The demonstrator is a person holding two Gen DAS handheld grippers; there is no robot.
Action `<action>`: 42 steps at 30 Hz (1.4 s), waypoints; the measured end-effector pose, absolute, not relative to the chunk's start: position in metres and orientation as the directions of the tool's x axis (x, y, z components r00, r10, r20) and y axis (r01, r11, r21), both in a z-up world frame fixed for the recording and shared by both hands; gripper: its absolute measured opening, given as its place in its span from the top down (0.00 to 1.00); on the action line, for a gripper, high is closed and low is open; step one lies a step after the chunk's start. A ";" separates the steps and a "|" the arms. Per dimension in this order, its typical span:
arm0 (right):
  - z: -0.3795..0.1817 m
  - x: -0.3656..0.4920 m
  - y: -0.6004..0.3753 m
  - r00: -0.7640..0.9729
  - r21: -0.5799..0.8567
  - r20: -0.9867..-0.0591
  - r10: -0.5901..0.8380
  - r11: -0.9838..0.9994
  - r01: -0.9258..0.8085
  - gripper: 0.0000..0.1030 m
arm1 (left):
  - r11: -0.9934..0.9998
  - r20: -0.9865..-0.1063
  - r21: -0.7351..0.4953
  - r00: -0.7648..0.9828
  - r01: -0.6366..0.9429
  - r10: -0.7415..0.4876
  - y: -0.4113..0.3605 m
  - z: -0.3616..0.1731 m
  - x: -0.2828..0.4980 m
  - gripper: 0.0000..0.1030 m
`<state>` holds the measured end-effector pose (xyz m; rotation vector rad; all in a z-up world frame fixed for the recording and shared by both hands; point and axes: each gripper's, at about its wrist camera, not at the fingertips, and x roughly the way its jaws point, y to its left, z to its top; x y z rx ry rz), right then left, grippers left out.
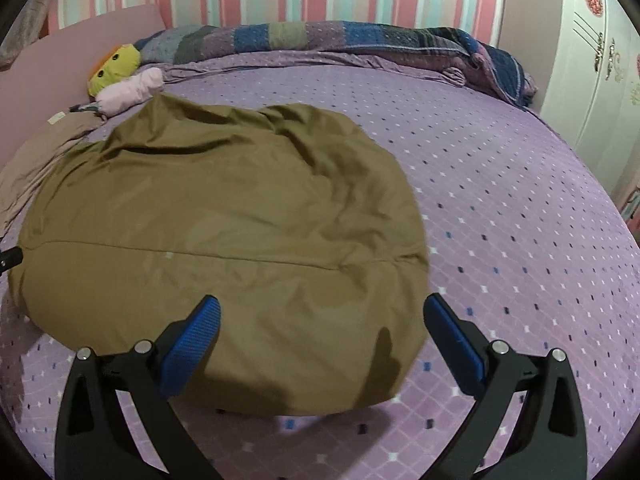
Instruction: Fold large clothes
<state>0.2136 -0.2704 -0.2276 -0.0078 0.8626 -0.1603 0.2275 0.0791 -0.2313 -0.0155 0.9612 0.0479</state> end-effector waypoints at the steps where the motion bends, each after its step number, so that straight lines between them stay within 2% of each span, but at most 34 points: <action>1: -0.228 0.213 -0.275 0.637 -0.074 -0.756 -0.149 0.987 0.144 0.02 | 0.999 -0.821 0.013 0.569 -0.051 0.039 0.082 -0.234 0.228 0.03; 5: -0.229 0.209 -0.297 0.634 -0.096 -0.750 -0.188 0.980 0.177 0.02 | 0.997 -0.831 0.041 0.552 -0.059 0.067 0.093 -0.243 0.231 0.03; 9: -0.229 0.205 -0.321 0.630 -0.058 -0.754 -0.186 0.974 0.218 0.02 | 0.997 -0.826 0.060 0.559 -0.050 0.078 0.106 -0.243 0.231 0.03; 15: -0.239 0.203 -0.348 0.627 0.054 -0.770 -0.121 0.966 0.253 0.02 | 0.999 -0.848 0.016 0.529 -0.030 0.029 0.116 -0.242 0.238 0.03; 19: -0.257 0.210 -0.350 0.592 0.086 -0.802 -0.085 0.963 0.255 0.02 | 0.999 -0.849 0.028 0.527 -0.026 0.037 0.116 -0.243 0.239 0.03; 27: -0.274 0.226 -0.362 0.598 0.247 -0.801 0.041 0.931 0.267 0.02 | 0.997 -0.841 0.070 0.537 -0.028 0.074 0.120 -0.237 0.241 0.03; 36: -0.302 0.266 -0.371 0.516 0.469 -0.802 0.301 0.852 0.231 0.02 | 0.996 -0.830 0.062 0.551 -0.065 0.088 0.133 -0.231 0.238 0.03; 42: -0.309 0.274 -0.348 0.471 0.474 -0.811 0.347 0.861 0.183 0.04 | 0.996 -0.828 0.075 0.554 -0.047 0.089 0.130 -0.230 0.238 0.03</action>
